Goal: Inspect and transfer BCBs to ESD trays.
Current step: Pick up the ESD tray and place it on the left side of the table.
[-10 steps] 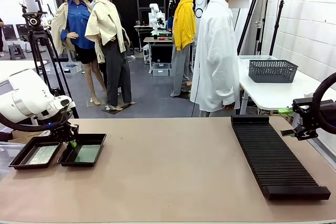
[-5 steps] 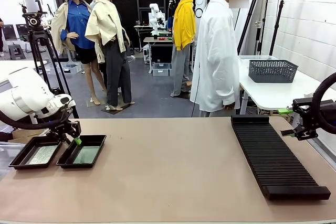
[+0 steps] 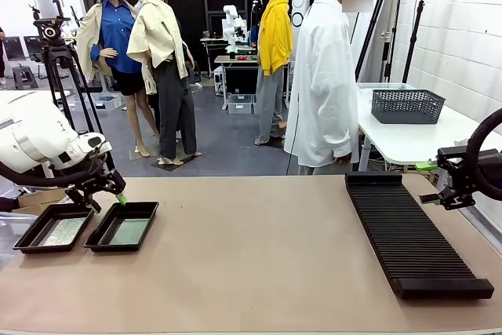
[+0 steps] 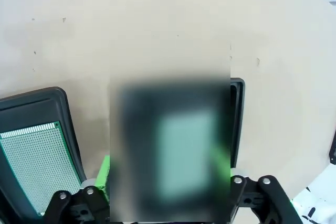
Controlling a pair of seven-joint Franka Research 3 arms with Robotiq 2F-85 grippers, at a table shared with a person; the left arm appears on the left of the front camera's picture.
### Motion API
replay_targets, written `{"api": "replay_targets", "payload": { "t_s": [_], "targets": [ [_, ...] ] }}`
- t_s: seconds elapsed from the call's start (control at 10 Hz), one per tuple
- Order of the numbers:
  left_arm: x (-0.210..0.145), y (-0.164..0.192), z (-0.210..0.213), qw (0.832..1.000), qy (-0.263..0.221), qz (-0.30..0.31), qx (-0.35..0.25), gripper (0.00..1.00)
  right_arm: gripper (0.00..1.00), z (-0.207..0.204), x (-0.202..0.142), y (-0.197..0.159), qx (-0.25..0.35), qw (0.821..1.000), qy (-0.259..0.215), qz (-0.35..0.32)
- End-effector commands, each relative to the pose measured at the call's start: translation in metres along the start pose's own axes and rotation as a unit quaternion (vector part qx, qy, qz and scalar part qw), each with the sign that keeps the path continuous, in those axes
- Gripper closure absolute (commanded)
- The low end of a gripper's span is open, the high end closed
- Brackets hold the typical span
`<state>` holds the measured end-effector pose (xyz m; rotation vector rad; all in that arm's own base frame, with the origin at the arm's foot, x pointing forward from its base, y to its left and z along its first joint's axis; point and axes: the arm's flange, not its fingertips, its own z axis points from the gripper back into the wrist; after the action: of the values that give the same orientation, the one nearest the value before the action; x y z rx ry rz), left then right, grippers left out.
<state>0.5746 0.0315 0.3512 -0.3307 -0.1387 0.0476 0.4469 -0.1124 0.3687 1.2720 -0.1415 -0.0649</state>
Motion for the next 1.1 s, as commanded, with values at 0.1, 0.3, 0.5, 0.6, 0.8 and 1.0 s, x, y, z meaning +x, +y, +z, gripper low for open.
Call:
{"api": "replay_targets", "payload": {
  "t_s": [0.1, 0.3, 0.5, 0.6, 0.8, 1.0],
  "targets": [
    [-0.0109, 0.0005, 0.0134, 1.000, -0.003, 0.006, -0.028, 0.00, 0.00, -0.0012, -0.0026, 0.0010, -0.004, 1.000, -0.004, 0.000],
    [-0.0126, -0.0005, 0.0161, 1.000, -0.004, 0.008, -0.030, 0.00, 0.00, -0.0012, -0.0026, 0.0010, -0.004, 1.000, -0.004, 0.000],
    [-0.0100, -0.0012, 0.0159, 1.000, 0.000, 0.013, -0.028, 0.00, 0.00, -0.0012, -0.0026, 0.0010, -0.004, 1.000, -0.004, 0.000],
    [-0.0054, -0.0046, 0.0147, 1.000, -0.003, 0.010, -0.017, 0.00, 0.00, -0.0012, -0.0026, 0.0010, -0.004, 1.000, -0.004, 0.000],
    [-0.0054, -0.0046, 0.0147, 1.000, -0.003, 0.010, -0.017, 0.00, 0.00, -0.0012, -0.0026, 0.0010, -0.004, 1.000, -0.004, 0.000],
    [-0.0054, -0.0046, 0.0147, 1.000, -0.003, 0.010, -0.017, 0.00, 0.00, -0.0012, -0.0026, 0.0010, -0.004, 1.000, -0.004, 0.000]
  ]
}}
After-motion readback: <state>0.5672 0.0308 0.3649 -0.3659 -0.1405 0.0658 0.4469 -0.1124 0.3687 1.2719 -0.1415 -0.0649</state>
